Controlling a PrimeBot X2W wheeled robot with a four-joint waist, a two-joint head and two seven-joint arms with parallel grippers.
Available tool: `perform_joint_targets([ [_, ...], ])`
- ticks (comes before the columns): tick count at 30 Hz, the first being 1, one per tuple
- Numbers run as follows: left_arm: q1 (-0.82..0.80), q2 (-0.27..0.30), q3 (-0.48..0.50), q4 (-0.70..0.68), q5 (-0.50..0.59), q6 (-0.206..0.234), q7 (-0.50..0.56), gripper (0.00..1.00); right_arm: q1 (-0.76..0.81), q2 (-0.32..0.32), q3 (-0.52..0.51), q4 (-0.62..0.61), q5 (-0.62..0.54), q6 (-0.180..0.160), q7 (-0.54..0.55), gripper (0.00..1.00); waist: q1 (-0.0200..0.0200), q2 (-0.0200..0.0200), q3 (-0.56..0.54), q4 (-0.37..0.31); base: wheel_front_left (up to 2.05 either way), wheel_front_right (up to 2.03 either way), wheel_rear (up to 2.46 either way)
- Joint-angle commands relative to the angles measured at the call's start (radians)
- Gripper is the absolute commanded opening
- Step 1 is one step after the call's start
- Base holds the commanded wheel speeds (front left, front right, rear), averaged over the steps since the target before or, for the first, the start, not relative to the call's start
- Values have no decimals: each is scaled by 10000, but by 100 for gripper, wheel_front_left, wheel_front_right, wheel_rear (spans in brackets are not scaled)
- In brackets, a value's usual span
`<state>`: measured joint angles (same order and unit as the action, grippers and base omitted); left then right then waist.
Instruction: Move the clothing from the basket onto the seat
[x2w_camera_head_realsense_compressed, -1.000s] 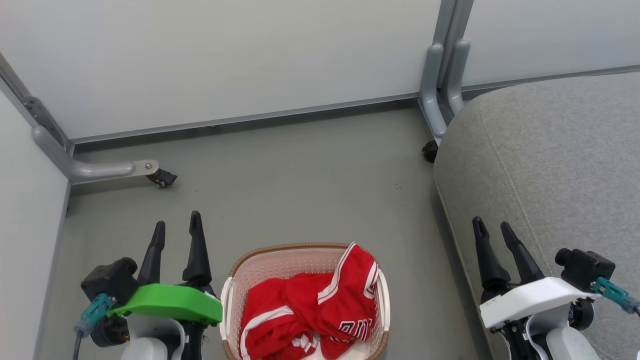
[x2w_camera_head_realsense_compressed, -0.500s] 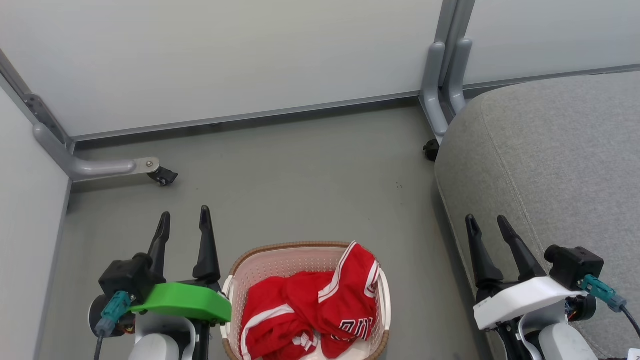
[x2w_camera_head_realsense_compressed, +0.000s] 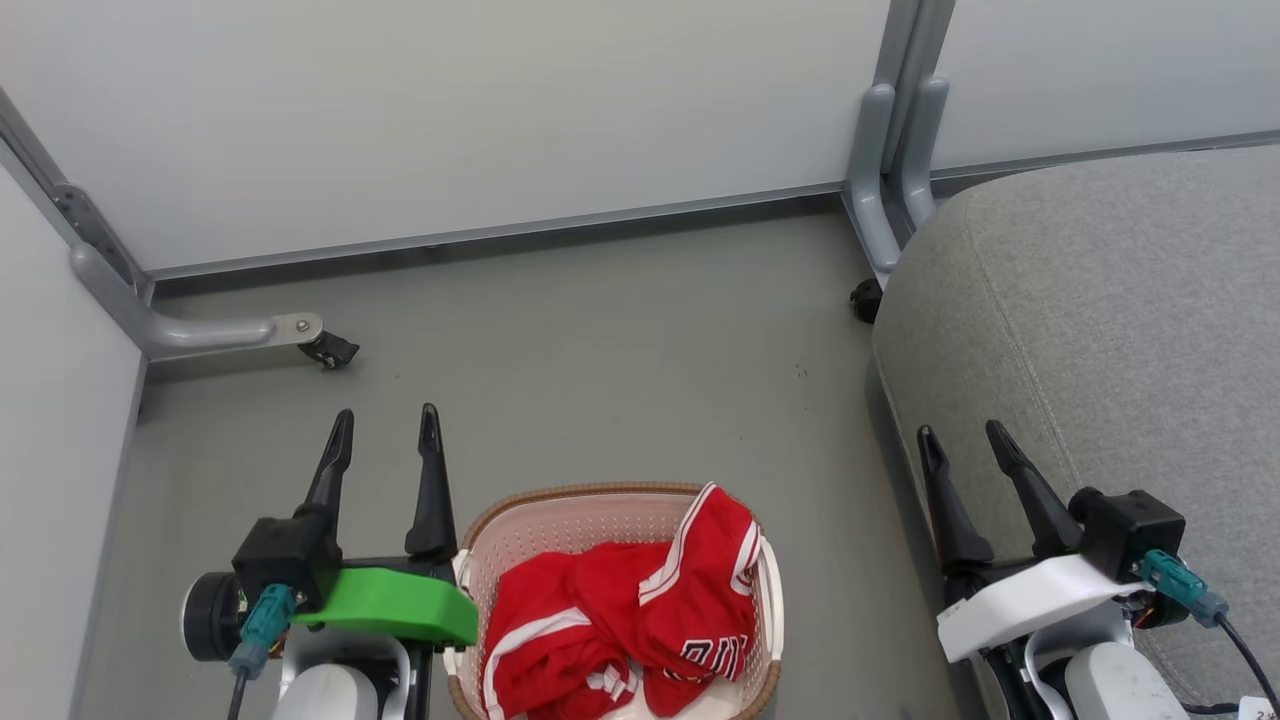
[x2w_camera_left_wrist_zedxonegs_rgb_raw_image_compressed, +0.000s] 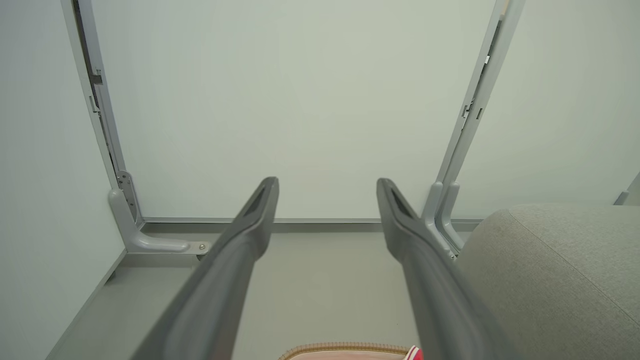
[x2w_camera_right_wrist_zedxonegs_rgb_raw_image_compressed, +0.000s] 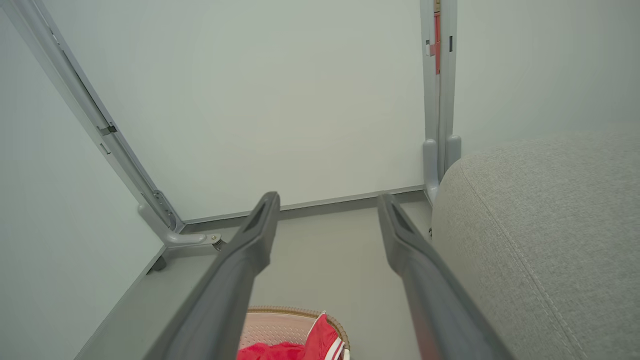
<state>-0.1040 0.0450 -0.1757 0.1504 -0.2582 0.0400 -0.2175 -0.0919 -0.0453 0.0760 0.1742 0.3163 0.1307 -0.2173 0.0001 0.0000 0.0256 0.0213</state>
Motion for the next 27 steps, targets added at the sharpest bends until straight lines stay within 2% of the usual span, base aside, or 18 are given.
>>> perform_joint_targets([
  [1, -200, 73, -48, -82, 204, 53, -91, 100, -108, -60, 17, -58, -255, 0, -102, 100, -1, 0, 1, 5, 0, 0, 0],
  [23, -271, 83, -343, -198, 1617, 222, -510, 100, -145, -76, -11, 89, -1762, 0, -497, 100, -1, 0, 89, 40, 0, 0, 0],
  [27, -261, 82, -306, -153, 1582, 202, -472, 100, -158, -75, -125, 294, -1785, 0, -492, 100, -1, 0, 77, 29, 0, 0, 0],
])
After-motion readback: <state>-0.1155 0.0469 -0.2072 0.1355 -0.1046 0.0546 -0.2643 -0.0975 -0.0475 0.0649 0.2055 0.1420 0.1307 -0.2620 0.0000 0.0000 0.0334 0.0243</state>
